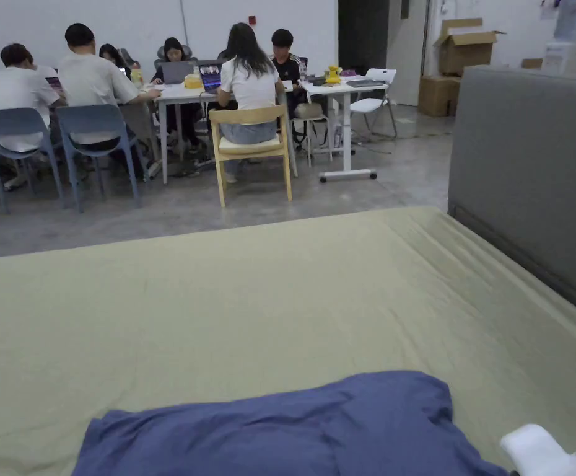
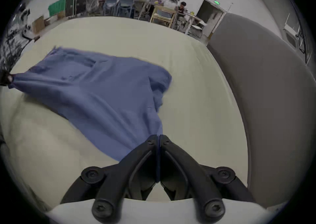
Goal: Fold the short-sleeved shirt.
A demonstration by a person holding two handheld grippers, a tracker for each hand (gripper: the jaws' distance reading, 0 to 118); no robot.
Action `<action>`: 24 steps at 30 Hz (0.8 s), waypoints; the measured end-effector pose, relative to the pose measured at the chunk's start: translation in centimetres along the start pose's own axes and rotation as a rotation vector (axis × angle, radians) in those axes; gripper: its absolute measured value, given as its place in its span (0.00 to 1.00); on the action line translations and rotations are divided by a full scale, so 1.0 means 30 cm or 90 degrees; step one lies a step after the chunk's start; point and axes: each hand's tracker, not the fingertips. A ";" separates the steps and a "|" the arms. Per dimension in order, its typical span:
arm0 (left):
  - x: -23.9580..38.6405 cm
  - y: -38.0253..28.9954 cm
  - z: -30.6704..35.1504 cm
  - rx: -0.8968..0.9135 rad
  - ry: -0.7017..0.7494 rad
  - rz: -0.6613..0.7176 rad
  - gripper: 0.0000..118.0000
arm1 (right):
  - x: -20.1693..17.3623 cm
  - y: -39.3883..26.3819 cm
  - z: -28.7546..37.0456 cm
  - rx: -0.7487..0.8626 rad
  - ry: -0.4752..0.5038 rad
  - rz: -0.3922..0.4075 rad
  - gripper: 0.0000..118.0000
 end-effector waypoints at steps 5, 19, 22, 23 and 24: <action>-0.027 -0.210 0.228 0.003 0.033 -0.068 0.01 | 0.060 -0.217 0.182 -0.033 0.071 -0.093 0.03; -0.121 -0.477 -0.029 -0.283 0.254 -0.199 0.02 | 0.052 -0.535 0.007 -0.225 0.105 -0.075 0.03; -0.122 -0.451 0.000 -0.261 0.213 -0.128 0.02 | 0.039 -0.570 -0.066 -0.239 0.102 -0.074 0.03; -0.119 -0.463 0.011 -0.257 0.216 -0.146 0.02 | 0.042 -0.559 -0.064 -0.239 0.102 -0.078 0.03; -0.114 -0.477 0.012 -0.247 0.218 -0.171 0.02 | 0.045 -0.544 -0.062 -0.245 0.101 -0.081 0.04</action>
